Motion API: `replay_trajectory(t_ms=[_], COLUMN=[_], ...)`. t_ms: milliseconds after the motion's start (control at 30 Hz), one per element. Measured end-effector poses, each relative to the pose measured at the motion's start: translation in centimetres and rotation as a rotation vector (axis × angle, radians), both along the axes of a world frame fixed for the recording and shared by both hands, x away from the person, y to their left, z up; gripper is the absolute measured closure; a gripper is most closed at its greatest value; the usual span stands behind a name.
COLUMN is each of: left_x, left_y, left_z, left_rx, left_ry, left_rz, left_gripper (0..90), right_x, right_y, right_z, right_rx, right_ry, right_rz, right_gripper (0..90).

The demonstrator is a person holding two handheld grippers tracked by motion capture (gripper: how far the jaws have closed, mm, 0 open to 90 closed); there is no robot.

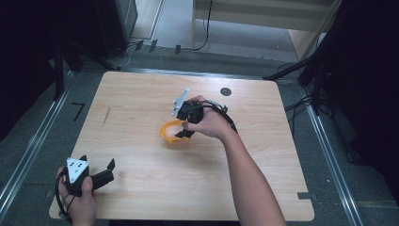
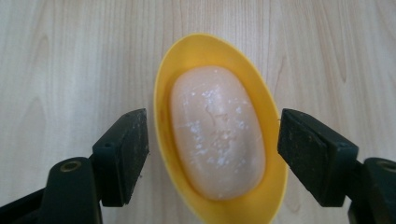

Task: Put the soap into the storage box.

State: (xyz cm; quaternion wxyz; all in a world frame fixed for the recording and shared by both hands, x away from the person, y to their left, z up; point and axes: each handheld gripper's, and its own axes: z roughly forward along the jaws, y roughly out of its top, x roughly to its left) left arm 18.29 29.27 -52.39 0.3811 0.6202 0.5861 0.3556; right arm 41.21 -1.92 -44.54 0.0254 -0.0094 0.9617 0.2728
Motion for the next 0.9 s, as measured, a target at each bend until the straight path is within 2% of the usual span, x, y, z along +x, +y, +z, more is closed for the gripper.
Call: replay_trajectory(t_ms=[67, 200, 300, 333, 367, 400, 533, 600, 700, 867, 900], left_x=[0.0, 0.0, 0.0, 0.0, 0.0, 0.0, 0.1, 0.1, 0.1, 0.1, 0.1], left_y=[-0.1, -0.1, -0.1, -0.1, -0.1, -0.2, -0.2, -0.2, -0.3, -0.3, -0.3], left_z=[0.0, 0.0, 0.0, 0.0, 0.0, 0.0, 0.0, 0.0, 0.0, 0.0, 0.0], left_rx=[0.008, 0.009, 0.015, 0.016, 0.017, 0.016, 0.024, 0.027, 0.03, 0.035, 0.035], left_ry=[0.006, 0.004, 0.006, 0.005, 0.005, 0.004, 0.006, 0.007, 0.005, 0.01, 0.011], left_rz=[-0.001, -0.001, -0.001, -0.001, -0.002, -0.002, -0.001, -0.002, -0.003, -0.004, -0.005], left_gripper=[4.6, 4.7, 4.7, 4.6, 4.7, 4.7, 4.7, 4.7, 4.7, 5.1, 5.1], right_x=[-0.1, -0.3, -0.6, -0.8, -1.0, -1.1, -1.4, -1.7, -1.9, -2.4, -2.7], right_y=[-0.5, -1.6, -2.4, -2.8, -3.1, -3.8, -4.9, -6.0, -6.5, -7.7, -8.3], right_z=[0.1, 0.2, 0.2, 0.1, 0.0, -0.2, -0.4, -0.7, -0.8, -1.1, -1.3], right_rx=[0.015, 0.025, 0.028, 0.029, 0.028, 0.052, 0.064, 0.076, 0.083, 0.102, 0.118], right_ry=[0.039, 0.074, 0.061, 0.04, 0.039, 0.035, 0.036, 0.049, 0.058, 0.051, 0.063], right_rz=[-0.022, -0.059, -0.108, -0.138, -0.16, -0.171, -0.204, -0.239, -0.257, -0.295, -0.316], right_gripper=[25.5, 23.6, 18.6, 18.3, 18.1, 15.6, 14.5, 13.7, 13.5, 13.4, 13.4])
